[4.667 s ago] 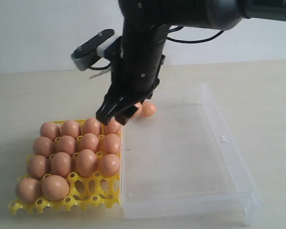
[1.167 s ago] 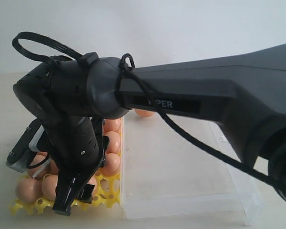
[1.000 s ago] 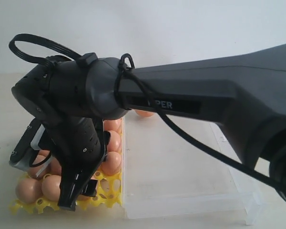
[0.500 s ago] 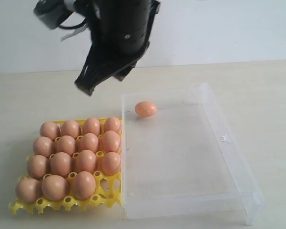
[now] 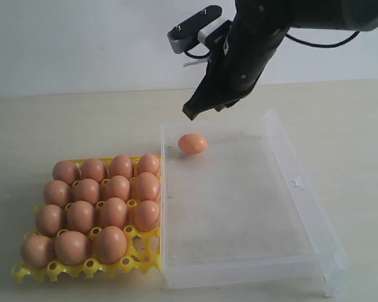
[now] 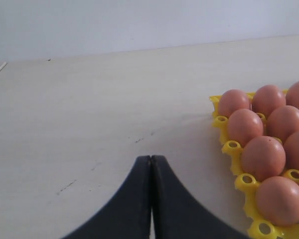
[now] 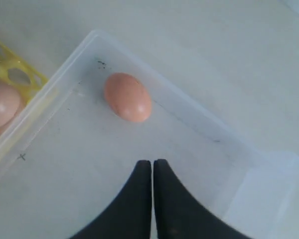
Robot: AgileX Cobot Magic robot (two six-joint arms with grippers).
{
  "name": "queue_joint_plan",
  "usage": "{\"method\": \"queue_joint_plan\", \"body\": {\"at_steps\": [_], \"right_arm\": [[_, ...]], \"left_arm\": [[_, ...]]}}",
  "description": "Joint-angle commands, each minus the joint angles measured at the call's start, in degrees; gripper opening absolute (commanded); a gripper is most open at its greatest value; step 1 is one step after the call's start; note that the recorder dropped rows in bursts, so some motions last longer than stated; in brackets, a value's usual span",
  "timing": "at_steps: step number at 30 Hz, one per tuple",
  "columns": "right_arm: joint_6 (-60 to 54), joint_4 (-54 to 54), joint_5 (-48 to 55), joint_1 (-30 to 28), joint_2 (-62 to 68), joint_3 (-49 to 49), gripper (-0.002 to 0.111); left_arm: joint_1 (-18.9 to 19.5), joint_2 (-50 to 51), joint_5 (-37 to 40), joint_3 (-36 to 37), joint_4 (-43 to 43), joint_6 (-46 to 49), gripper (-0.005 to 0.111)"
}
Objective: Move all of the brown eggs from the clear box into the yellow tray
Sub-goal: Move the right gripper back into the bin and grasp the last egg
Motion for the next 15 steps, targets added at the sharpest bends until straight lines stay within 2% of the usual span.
{"method": "queue_joint_plan", "body": {"at_steps": [1, 6, 15], "right_arm": [[-11.12, 12.05, -4.84, -2.76, 6.06, 0.49, 0.018], [-13.54, 15.34, -5.28, -4.33, 11.71, -1.74, 0.041], [-20.15, 18.59, -0.89, -3.51, 16.28, -9.18, 0.054]], "left_arm": [[0.15, 0.25, -0.05, -0.26, 0.17, 0.13, 0.0], [0.15, 0.25, -0.05, -0.26, 0.17, 0.13, 0.0], [0.15, 0.25, -0.05, -0.26, 0.17, 0.13, 0.0]]}}
